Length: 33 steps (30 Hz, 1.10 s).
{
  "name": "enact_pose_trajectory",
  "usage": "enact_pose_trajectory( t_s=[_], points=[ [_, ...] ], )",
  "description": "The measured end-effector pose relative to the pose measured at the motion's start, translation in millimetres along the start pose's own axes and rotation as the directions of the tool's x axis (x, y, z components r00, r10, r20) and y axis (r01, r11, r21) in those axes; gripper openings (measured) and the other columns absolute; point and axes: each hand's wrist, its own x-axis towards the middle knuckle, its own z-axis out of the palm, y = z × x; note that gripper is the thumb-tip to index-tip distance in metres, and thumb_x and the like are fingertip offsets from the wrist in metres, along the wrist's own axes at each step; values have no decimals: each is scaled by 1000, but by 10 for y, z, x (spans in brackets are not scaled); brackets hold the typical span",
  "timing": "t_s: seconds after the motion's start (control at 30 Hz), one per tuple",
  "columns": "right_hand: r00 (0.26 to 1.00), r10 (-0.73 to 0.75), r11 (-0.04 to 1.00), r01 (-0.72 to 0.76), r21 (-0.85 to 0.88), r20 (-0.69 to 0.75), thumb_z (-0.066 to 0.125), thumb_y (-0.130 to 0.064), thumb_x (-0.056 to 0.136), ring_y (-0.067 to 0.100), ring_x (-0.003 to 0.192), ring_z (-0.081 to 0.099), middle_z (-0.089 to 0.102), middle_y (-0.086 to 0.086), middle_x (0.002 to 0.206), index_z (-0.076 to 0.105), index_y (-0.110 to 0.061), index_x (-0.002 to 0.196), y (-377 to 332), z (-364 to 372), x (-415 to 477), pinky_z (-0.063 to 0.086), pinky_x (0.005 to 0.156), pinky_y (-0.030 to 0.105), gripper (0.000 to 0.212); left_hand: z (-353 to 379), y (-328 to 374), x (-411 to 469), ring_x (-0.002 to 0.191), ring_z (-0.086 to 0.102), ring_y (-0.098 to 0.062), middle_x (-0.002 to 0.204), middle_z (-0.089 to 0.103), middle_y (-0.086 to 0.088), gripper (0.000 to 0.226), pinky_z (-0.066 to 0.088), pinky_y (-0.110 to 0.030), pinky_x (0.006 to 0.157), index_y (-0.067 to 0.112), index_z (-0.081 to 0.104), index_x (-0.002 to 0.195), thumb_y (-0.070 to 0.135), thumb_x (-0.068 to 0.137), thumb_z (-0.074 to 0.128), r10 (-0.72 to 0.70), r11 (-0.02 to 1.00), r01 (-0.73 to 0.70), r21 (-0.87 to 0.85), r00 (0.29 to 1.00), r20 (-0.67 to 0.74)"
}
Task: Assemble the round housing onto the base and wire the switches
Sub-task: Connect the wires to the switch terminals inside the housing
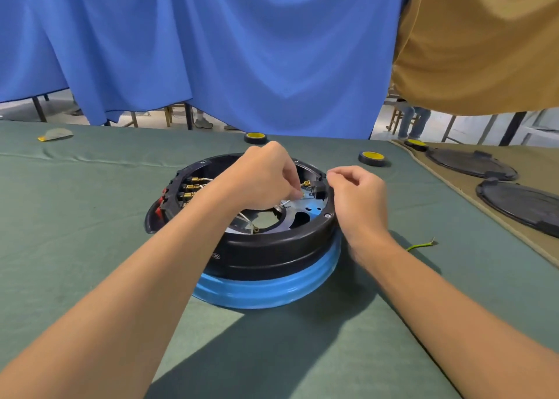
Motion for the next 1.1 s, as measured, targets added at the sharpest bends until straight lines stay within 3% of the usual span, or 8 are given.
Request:
enact_pose_trajectory(
  t_s=[0.13, 0.2, 0.27, 0.37, 0.67, 1.1],
  points=[
    [999, -37, 999, 37, 34, 2, 60, -17, 87, -6, 68, 59, 65, -14, 76, 67, -23, 83, 111, -44, -52, 49, 70, 19, 10, 8, 15, -21, 70, 60, -5, 71, 63, 13, 8, 39, -8, 48, 23, 73, 80, 21, 87, 74, 18, 1000, -19, -16, 999, -39],
    [997, -70, 997, 68, 37, 29, 61, -19, 88, -10, 68, 58, 65, -14, 76, 67, -24, 81, 148, -68, -75, 48, 70, 17, 11, 29, 34, -23, 75, 63, -10, 72, 65, 11, 8, 46, -13, 57, 22, 74, 80, 19, 87, 73, 35, 999, -35, -3, 997, -63],
    [995, -93, 995, 92, 30, 29, 60, -19, 89, -6, 69, 58, 66, -13, 77, 67, -21, 83, 166, -66, -80, 48, 72, 19, 10, 60, 60, -29, 84, 64, -16, 75, 65, 10, 9, 54, -29, 73, 24, 73, 80, 19, 88, 72, 43, 998, -39, 43, 996, -78],
    [994, -107, 994, 106, 10, 24, 58, -19, 89, -1, 71, 57, 65, -12, 76, 67, -20, 83, 167, -42, -70, 46, 74, 23, 11, 105, 86, -31, 95, 62, -21, 82, 69, 5, 4, 54, -43, 86, 21, 75, 85, 19, 88, 72, 50, 994, -40, 105, 994, -101],
    [994, -105, 994, 106, -8, 36, 55, -18, 89, 14, 81, 59, 65, -8, 76, 67, -17, 83, 162, -15, -64, 49, 81, 36, 13, 151, 108, -36, 88, 64, -26, 82, 72, -1, 9, 56, -45, 82, 21, 78, 92, 21, 90, 69, 98, 978, -71, 197, 987, -129],
    [992, -118, 993, 119, -18, 53, 52, -19, 92, 12, 84, 57, 65, -4, 84, 65, -20, 83, 165, -15, -80, 46, 75, 31, 16, 157, 91, -58, 92, 65, -26, 87, 72, -2, 11, 56, -44, 83, 22, 78, 89, 21, 89, 67, 59, 971, -21, 236, 986, -157]
  ],
)
